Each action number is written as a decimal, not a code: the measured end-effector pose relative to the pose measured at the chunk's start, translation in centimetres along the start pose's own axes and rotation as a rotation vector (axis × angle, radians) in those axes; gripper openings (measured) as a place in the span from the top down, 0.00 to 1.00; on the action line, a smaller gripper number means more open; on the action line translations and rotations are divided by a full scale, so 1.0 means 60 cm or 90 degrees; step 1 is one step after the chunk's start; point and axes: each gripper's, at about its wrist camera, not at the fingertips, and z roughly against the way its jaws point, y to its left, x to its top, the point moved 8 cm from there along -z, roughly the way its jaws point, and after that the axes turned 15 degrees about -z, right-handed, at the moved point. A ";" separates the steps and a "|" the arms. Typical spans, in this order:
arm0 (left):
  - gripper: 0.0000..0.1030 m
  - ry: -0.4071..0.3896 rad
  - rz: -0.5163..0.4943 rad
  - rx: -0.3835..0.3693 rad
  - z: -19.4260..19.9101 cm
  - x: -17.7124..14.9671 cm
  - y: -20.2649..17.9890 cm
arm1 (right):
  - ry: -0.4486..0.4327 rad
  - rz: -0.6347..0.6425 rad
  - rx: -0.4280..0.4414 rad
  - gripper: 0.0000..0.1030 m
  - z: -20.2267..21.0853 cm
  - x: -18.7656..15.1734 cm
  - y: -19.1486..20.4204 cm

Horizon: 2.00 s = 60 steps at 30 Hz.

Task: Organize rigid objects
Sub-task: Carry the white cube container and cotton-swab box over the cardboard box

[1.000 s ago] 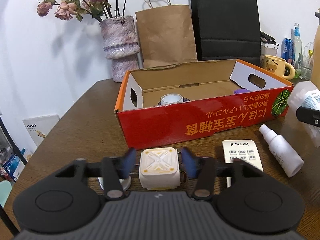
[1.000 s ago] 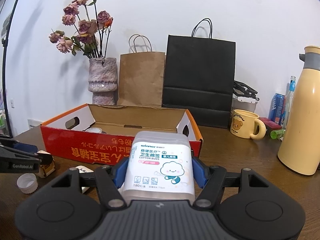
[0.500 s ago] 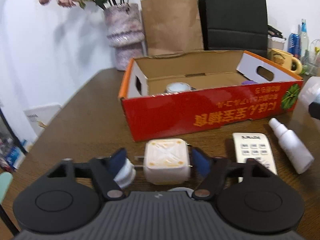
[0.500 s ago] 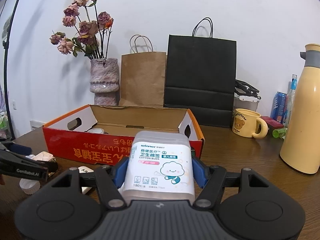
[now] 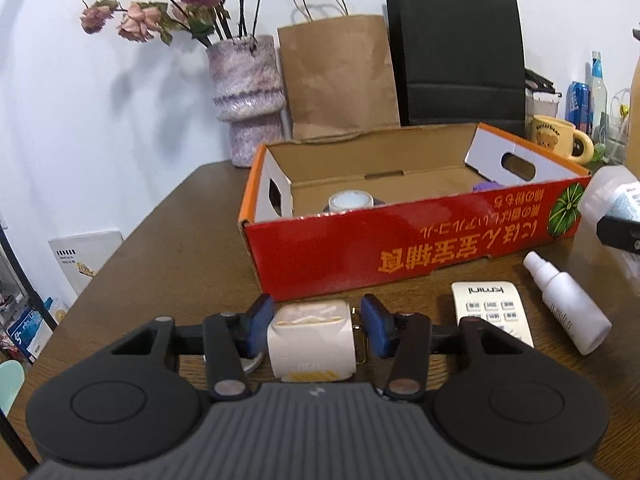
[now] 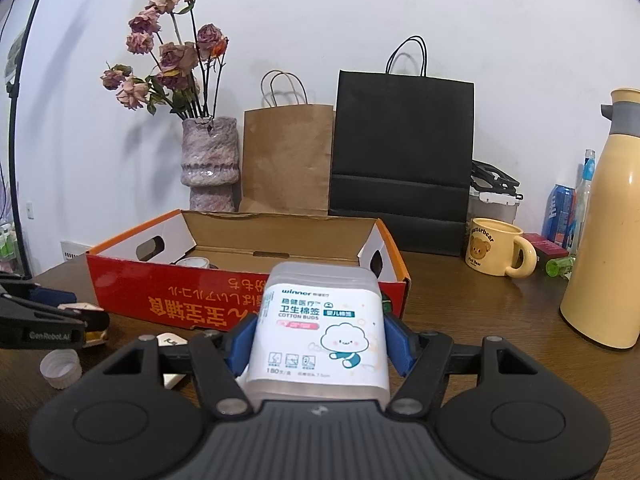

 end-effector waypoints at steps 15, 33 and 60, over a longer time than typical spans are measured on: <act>0.51 -0.044 0.011 0.007 0.037 0.016 -0.002 | -0.004 0.002 0.004 0.37 0.005 0.000 0.005; 0.51 -0.094 0.031 0.008 0.073 0.096 -0.003 | -0.010 -0.009 0.036 0.37 0.008 0.040 0.032; 0.51 -0.097 0.096 0.029 -0.033 0.200 0.021 | -0.035 -0.023 0.050 0.37 -0.095 0.119 0.074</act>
